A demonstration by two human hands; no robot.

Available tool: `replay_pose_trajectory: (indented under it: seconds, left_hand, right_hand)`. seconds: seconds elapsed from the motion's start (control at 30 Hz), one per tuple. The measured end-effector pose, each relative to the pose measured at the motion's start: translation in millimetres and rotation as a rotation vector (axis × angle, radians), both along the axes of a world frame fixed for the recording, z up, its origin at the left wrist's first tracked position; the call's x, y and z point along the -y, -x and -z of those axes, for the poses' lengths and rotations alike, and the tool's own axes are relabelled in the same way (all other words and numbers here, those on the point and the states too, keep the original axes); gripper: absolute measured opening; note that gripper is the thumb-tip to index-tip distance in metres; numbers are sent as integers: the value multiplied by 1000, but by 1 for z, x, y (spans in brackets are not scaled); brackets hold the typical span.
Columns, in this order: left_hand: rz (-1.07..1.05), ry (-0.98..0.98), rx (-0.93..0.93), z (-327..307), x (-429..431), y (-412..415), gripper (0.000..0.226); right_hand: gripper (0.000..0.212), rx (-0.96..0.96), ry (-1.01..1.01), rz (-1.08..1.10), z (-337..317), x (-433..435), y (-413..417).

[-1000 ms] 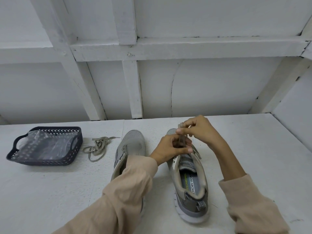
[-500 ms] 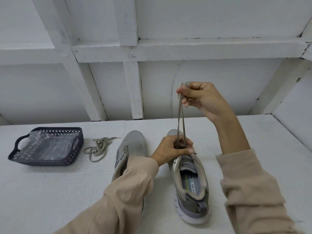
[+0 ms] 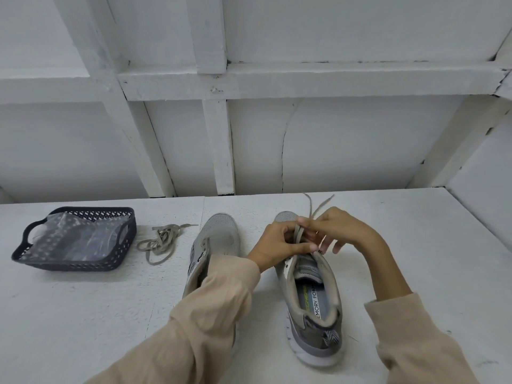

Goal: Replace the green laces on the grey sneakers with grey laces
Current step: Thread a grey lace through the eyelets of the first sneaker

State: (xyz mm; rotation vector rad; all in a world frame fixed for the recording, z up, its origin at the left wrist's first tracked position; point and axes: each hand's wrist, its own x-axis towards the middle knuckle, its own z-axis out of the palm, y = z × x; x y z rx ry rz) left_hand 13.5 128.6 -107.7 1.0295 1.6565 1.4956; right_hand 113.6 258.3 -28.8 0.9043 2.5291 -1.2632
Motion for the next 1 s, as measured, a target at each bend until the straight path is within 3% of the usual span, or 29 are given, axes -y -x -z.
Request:
replay_pose_trajectory:
  seconds: [0.1, 0.23, 0.4, 0.5, 0.77, 1.0]
  left_hand:
    - [-12, 9, -27, -1, 1, 0, 25]
    - [1, -15, -25, -4, 3, -2, 22]
    - [4, 1, -72, -6, 4, -3, 20]
    - [-4, 4, -92, -7, 4, -3, 19]
    - [-22, -20, -141, -9, 4, -3, 25]
    - [-16, 46, -138, -6, 2, 0, 33]
  right_hand:
    - [52, -80, 12, 4, 5, 4, 0]
    - [21, -371, 23, 57, 5, 10, 0]
    - [9, -512, 61, 39, -9, 17, 1]
    - [9, -541, 138, -54, -24, 23, -2]
    - [7, -609, 279, -32, -48, 25, 9]
    - [19, -639, 379, -7, -53, 30, 14]
